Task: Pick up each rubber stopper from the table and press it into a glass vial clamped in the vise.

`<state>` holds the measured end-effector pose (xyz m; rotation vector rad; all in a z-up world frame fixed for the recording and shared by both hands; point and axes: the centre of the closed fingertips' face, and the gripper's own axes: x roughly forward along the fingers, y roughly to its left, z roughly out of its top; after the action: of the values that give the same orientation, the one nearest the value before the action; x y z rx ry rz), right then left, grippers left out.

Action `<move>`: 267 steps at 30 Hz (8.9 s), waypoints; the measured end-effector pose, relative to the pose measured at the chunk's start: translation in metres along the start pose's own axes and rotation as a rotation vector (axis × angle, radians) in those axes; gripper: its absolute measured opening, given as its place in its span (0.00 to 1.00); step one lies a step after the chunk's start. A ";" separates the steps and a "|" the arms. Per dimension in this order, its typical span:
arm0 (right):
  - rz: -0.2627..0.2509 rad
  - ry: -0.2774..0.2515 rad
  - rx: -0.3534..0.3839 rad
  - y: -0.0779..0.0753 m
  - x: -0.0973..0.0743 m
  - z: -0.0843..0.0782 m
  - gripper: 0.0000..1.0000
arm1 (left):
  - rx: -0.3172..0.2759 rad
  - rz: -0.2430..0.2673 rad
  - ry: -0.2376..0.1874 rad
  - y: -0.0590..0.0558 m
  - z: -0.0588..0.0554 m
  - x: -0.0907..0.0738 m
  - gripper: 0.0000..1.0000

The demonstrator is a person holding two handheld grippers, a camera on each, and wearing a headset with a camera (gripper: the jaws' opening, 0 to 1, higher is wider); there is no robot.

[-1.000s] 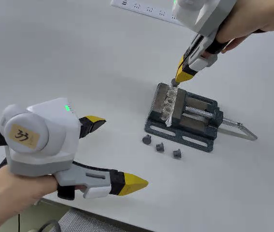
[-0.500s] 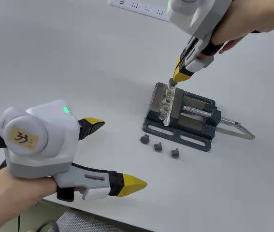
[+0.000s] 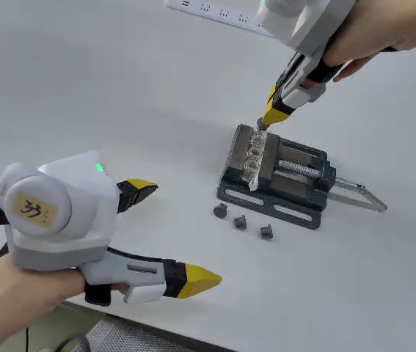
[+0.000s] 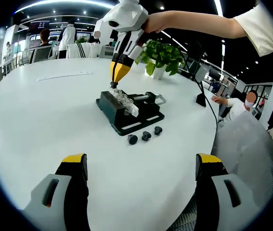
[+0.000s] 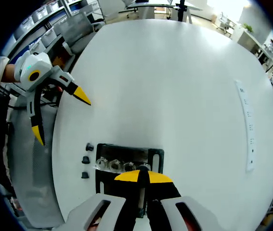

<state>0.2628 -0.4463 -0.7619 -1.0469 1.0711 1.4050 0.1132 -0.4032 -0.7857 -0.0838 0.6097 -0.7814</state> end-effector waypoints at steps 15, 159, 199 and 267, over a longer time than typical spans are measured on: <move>-0.026 0.031 0.005 -0.007 0.002 0.002 0.00 | -0.008 0.001 -0.005 0.002 0.002 0.000 0.92; -0.010 0.093 -0.029 0.008 0.015 0.012 0.00 | -0.027 0.026 -0.012 0.016 0.007 0.002 0.91; -0.001 -0.015 -0.030 0.014 0.009 0.009 0.06 | 0.014 0.030 -0.019 0.008 0.019 -0.006 0.91; -0.011 -0.410 -0.108 0.121 0.059 -0.056 0.13 | 0.025 0.025 -0.019 -0.011 0.023 -0.015 0.91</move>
<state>0.1397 -0.4957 -0.8233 -0.7894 0.6956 1.5963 0.1107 -0.4045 -0.7563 -0.0603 0.5817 -0.7626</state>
